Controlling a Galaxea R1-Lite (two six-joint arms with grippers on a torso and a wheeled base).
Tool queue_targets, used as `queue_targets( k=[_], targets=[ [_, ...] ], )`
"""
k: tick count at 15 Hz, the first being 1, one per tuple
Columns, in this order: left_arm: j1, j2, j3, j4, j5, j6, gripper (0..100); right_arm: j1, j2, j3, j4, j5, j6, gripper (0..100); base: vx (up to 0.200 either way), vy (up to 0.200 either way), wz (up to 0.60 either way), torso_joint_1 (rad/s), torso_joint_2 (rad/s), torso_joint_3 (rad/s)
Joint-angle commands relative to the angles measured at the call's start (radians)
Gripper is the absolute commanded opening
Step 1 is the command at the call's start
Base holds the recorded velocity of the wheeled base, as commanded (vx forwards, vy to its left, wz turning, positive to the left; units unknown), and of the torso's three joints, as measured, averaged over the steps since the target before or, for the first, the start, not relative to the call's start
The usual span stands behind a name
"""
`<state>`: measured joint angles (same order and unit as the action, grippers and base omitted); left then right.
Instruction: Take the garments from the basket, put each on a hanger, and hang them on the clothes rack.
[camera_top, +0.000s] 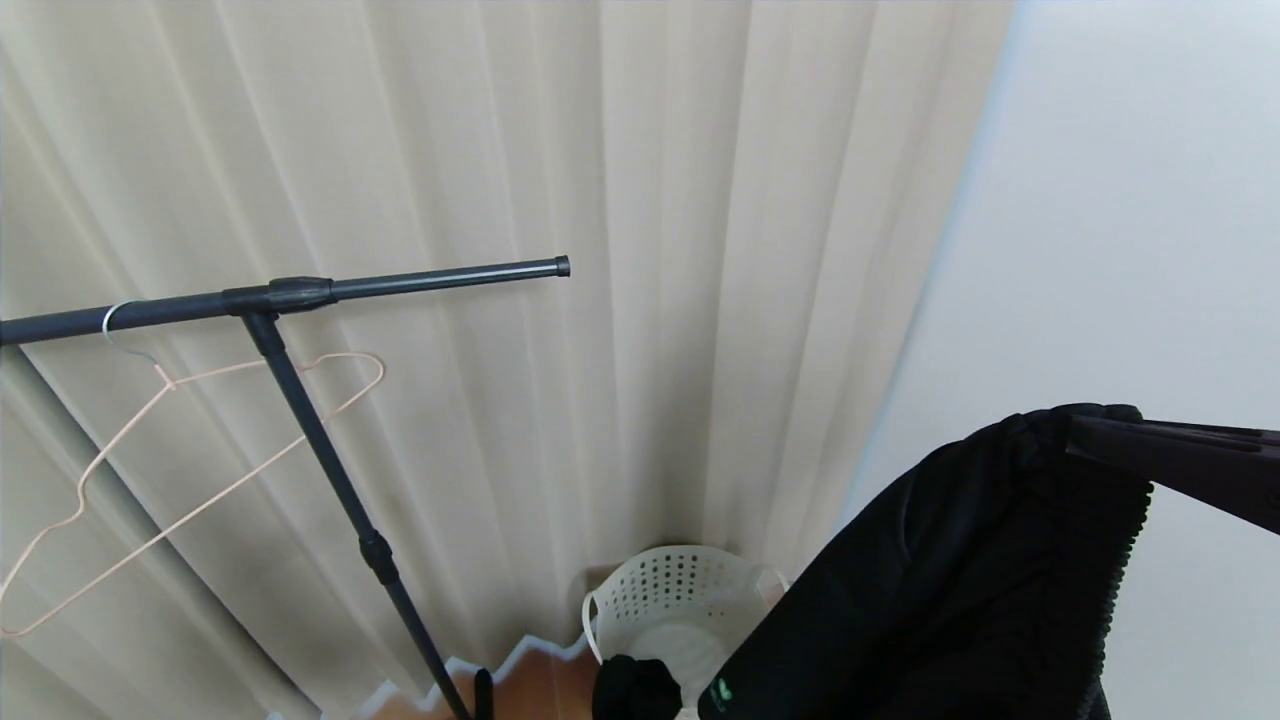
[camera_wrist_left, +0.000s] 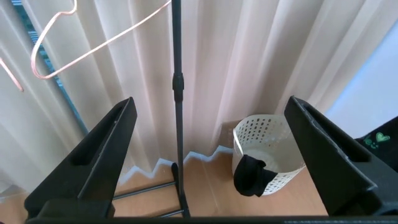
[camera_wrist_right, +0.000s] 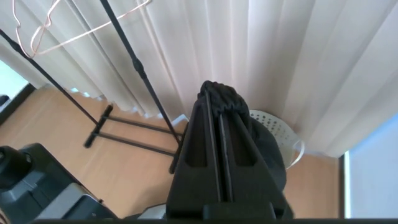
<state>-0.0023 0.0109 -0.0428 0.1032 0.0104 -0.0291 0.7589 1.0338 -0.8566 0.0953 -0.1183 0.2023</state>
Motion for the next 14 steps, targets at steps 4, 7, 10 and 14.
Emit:
queue_targets(
  k=[4,7,10,14],
  targets=[
    [-0.001,0.001,0.0,0.001,-0.001,0.0,100,0.0,-0.012,0.014,0.0,-0.001,-0.034,0,0.0,0.0,0.15,0.012,-0.02,-0.016],
    [0.001,0.001,0.0,0.001,0.0,-0.002,100,0.0,-0.012,0.024,-0.002,-0.001,-0.034,0,0.0,0.0,0.6,0.006,0.0,-0.001],
    [0.001,0.001,0.0,0.001,0.0,-0.002,100,0.0,-0.015,0.025,-0.003,-0.001,-0.034,0,0.0,0.0,0.6,0.01,0.0,-0.002],
    [0.001,0.001,-0.002,0.001,-0.001,-0.003,100,0.0,-0.026,0.024,-0.003,-0.001,-0.034,0,-0.1,0.0,0.0,0.004,0.0,0.001]
  ],
)
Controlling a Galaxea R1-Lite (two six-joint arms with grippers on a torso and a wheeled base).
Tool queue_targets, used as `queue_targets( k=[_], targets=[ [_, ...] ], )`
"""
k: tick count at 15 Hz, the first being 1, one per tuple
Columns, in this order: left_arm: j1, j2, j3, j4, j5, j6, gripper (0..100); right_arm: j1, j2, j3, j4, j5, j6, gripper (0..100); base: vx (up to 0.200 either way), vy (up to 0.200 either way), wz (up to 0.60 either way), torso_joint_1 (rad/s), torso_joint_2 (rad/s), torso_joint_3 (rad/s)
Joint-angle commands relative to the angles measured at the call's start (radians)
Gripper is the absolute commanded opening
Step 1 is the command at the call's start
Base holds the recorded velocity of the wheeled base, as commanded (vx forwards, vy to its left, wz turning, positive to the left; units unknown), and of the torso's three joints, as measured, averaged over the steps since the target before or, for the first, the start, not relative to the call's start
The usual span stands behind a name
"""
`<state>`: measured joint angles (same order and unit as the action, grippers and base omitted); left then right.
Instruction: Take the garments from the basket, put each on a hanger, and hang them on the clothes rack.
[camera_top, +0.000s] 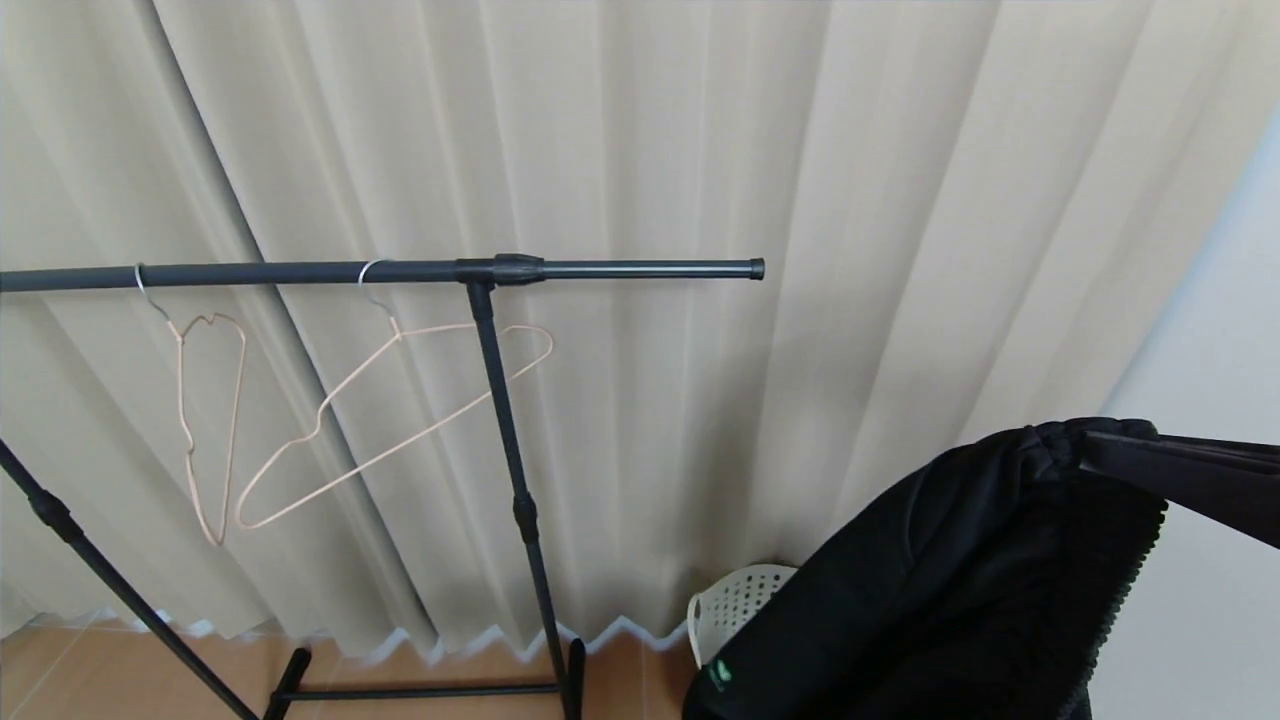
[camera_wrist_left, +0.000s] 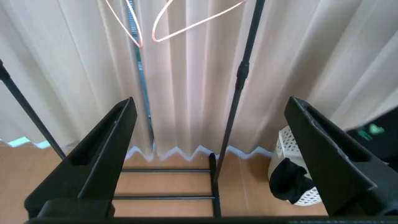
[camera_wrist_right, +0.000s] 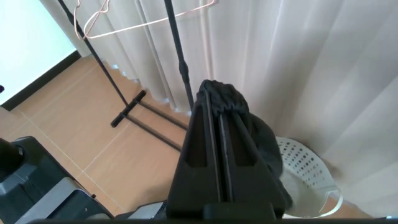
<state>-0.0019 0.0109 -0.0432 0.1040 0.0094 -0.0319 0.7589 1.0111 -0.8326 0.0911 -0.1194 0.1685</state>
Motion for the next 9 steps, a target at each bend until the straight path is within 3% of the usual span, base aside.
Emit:
queue_targets(
  k=[1,9],
  targets=[
    [0.0,0.001,0.0,0.0,0.0,0.0,100,0.0,-0.005,0.001,0.001,0.0,-0.001,0,-0.2,0.0,0.0,0.007,0.0,-0.002],
    [0.0,0.001,-0.001,0.0,0.0,0.0,100,0.0,-0.003,0.003,0.003,0.0,-0.001,0,0.0,0.2,0.0,0.001,0.0,0.001]
  ],
)
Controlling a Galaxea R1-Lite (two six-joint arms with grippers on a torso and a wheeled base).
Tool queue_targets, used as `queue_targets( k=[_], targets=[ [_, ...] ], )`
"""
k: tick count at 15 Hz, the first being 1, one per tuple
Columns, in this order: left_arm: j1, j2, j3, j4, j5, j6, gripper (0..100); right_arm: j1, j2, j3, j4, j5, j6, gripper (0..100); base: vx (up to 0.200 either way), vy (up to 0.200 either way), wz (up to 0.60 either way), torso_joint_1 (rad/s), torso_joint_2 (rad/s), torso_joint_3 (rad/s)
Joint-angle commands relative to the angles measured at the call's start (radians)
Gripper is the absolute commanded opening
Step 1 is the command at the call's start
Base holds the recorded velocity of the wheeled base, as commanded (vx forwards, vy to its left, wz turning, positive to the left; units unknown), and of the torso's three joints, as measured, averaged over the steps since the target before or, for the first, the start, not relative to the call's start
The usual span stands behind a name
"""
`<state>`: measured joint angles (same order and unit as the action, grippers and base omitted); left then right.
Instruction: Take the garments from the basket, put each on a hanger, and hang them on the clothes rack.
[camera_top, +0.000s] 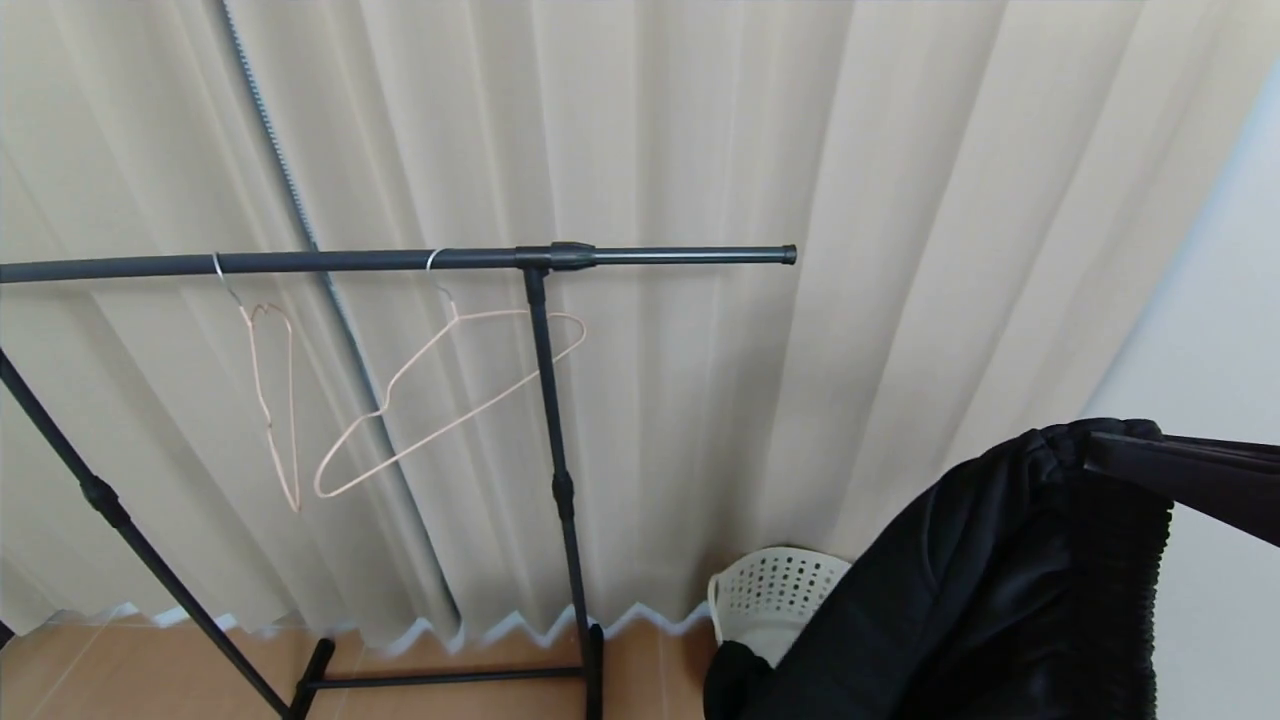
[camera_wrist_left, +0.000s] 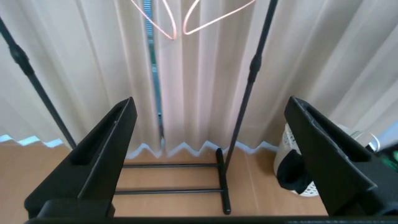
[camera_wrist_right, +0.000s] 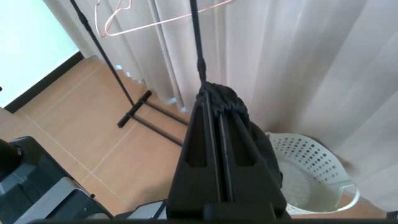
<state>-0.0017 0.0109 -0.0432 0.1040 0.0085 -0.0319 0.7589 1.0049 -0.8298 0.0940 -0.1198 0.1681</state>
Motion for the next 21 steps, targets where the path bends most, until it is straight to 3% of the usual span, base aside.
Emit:
queue_targets(
  k=[1,21],
  targets=[
    [0.0,0.001,0.0,0.0,0.001,0.0,100,0.0,0.003,-0.002,0.0,0.0,-0.001,0,0.0,0.2,0.0,0.002,0.0,0.002],
    [0.0,0.001,-0.001,0.0,0.001,0.0,100,0.0,0.003,0.005,0.0,0.002,-0.002,0,0.0,0.2,0.0,0.003,0.0,0.003]
  ],
)
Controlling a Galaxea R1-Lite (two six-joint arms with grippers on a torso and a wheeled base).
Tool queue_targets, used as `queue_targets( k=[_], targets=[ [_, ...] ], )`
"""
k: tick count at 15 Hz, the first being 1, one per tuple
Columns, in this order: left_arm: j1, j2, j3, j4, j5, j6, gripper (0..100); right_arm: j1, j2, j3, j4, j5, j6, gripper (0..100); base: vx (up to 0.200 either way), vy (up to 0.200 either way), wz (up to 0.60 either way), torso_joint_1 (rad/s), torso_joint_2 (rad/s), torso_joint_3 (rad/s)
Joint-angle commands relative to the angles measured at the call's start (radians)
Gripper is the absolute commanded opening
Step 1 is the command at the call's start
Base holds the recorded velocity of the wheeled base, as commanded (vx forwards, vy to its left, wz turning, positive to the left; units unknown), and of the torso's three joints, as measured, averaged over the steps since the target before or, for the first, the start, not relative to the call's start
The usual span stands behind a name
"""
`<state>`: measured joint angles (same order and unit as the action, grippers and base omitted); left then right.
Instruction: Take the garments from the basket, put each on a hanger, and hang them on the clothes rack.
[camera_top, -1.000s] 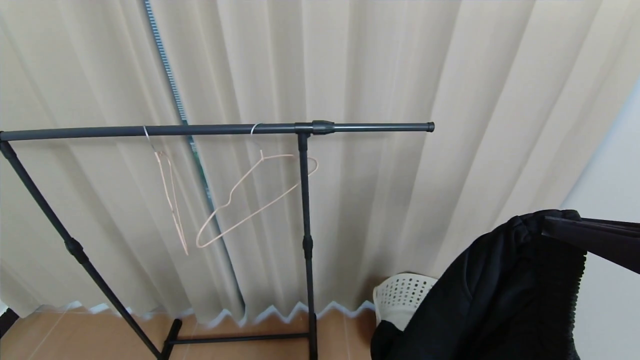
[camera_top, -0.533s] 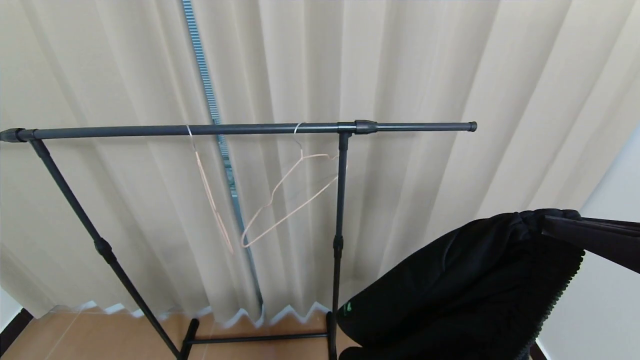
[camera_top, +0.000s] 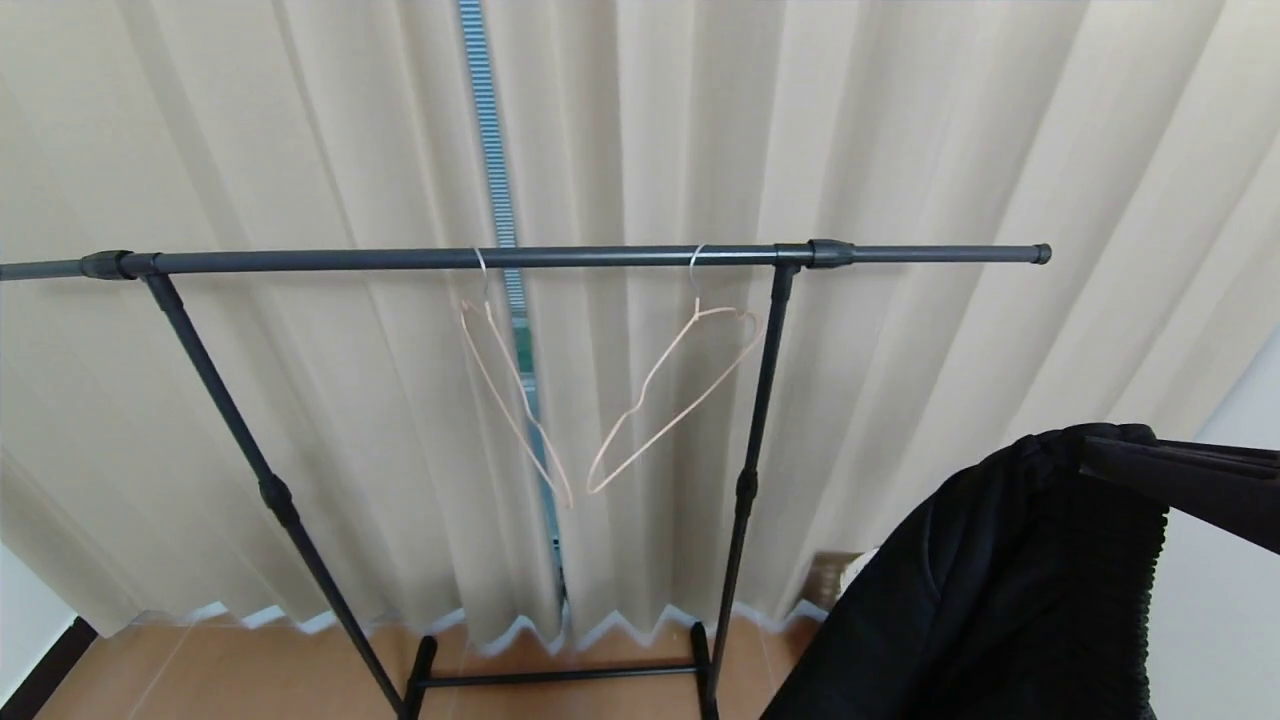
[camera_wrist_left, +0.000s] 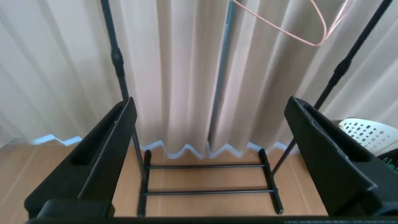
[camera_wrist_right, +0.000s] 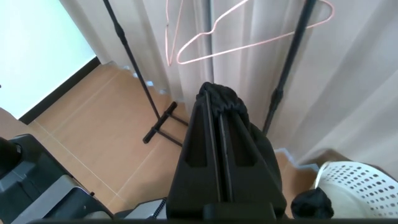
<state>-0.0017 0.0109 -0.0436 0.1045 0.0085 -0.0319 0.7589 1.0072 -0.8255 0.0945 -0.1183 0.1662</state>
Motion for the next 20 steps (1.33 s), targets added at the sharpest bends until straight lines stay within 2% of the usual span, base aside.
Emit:
queue_targets(
  k=[1,8,14,20],
  targets=[
    [0.0,0.001,-0.001,0.0,0.001,0.001,100,0.0,0.001,-0.001,-0.001,0.0,-0.001,0,0.0,0.2,0.0,0.007,0.0,-0.002],
    [0.0,0.001,-0.001,0.0,0.001,0.001,100,0.0,0.002,0.002,-0.001,0.0,0.001,0,0.0,0.2,0.0,0.005,0.0,0.001],
    [-0.001,0.001,-0.001,0.0,0.001,0.001,100,0.0,0.005,0.005,-0.001,0.002,-0.001,0,-0.2,0.0,0.0,0.007,0.0,0.004],
    [-0.001,0.001,0.001,0.0,0.001,0.003,100,0.0,0.011,0.025,-0.002,0.003,0.001,0,0.0,0.0,0.0,0.0,0.0,0.0]
  ],
)
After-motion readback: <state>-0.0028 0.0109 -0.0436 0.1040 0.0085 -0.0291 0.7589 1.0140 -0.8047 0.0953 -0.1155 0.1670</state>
